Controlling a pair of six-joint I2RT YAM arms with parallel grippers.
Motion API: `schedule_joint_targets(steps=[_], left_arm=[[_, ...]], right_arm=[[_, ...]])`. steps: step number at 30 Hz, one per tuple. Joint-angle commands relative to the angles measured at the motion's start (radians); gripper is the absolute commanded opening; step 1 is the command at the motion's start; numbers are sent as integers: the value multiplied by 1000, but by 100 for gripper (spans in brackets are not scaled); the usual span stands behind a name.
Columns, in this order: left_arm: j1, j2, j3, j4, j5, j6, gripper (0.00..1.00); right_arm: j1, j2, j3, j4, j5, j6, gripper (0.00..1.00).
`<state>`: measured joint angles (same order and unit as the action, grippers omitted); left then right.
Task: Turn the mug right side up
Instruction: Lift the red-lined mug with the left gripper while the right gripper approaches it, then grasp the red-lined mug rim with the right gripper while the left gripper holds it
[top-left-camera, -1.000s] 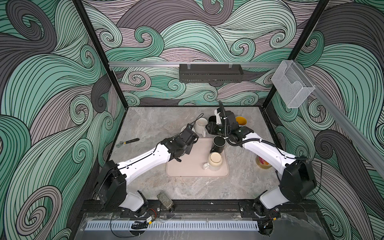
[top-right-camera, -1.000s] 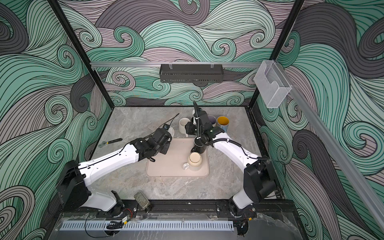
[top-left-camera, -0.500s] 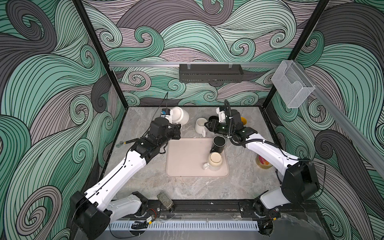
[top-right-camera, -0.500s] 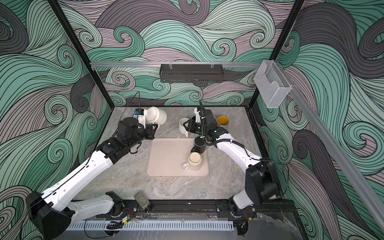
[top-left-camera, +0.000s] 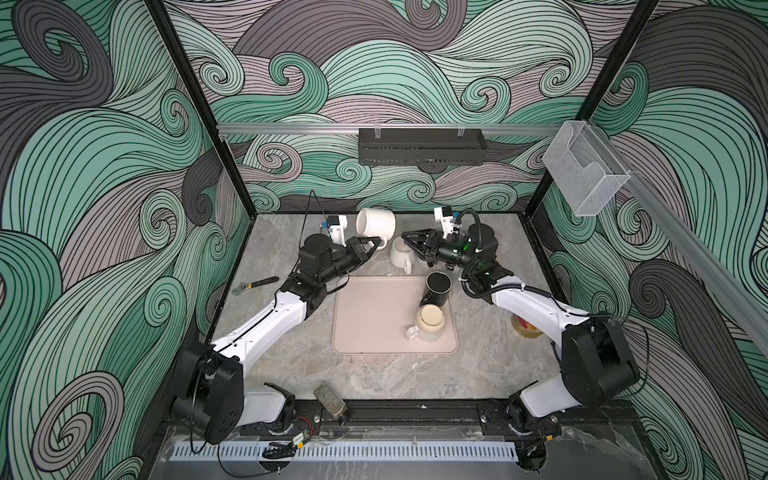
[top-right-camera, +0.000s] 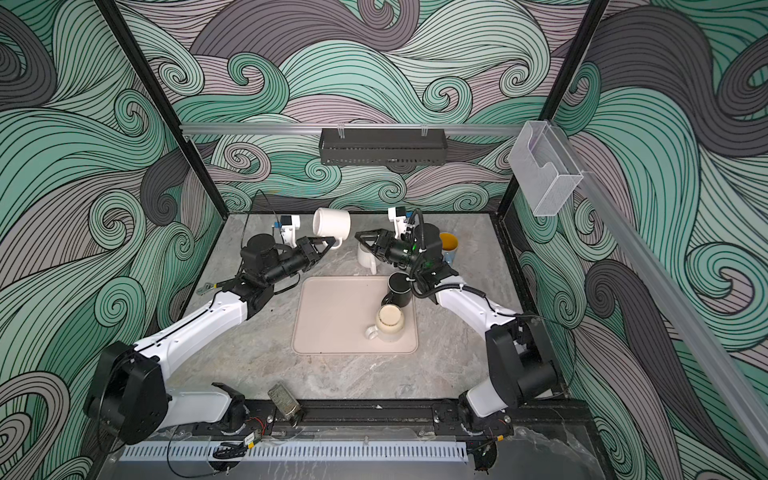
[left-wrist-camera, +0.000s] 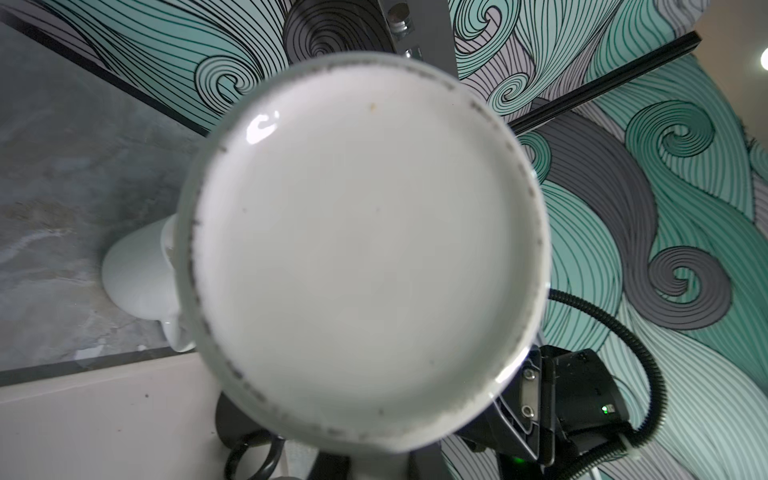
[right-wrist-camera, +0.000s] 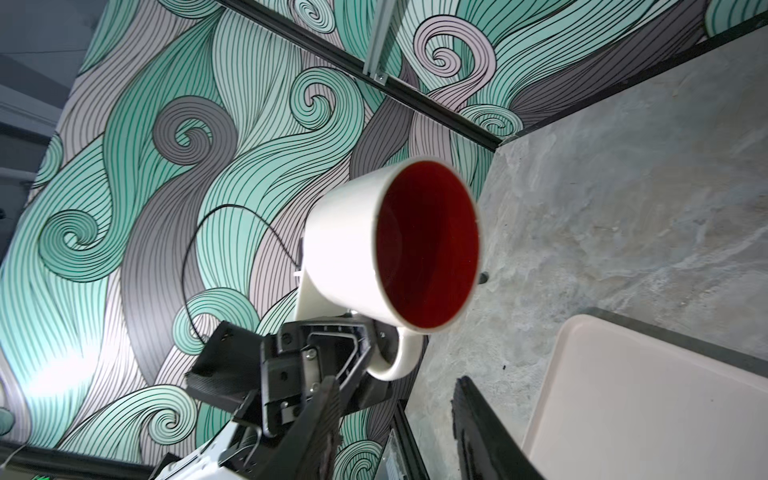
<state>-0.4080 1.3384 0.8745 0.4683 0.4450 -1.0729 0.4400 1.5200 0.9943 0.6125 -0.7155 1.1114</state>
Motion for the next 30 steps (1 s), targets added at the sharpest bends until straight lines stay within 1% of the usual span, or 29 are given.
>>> schedule_joint_targets(steps=[1,6,13,21,30], left_arm=[[9,14,32,311,85,-113,0],[10,30,49,315,114,-111,0],[11,36,50,346,129,-122,0],[6,35,28,378,136,-138,0],[0,39,9,390,135,-145,0]], right_arm=[[15,1,6,95,-45,74,48],[25,15,12,117,-54,133,49],[31,22,16,123,-48,150,49],[34,61,24,200,-48,202,39],[35,58,28,207,-50,196,37]])
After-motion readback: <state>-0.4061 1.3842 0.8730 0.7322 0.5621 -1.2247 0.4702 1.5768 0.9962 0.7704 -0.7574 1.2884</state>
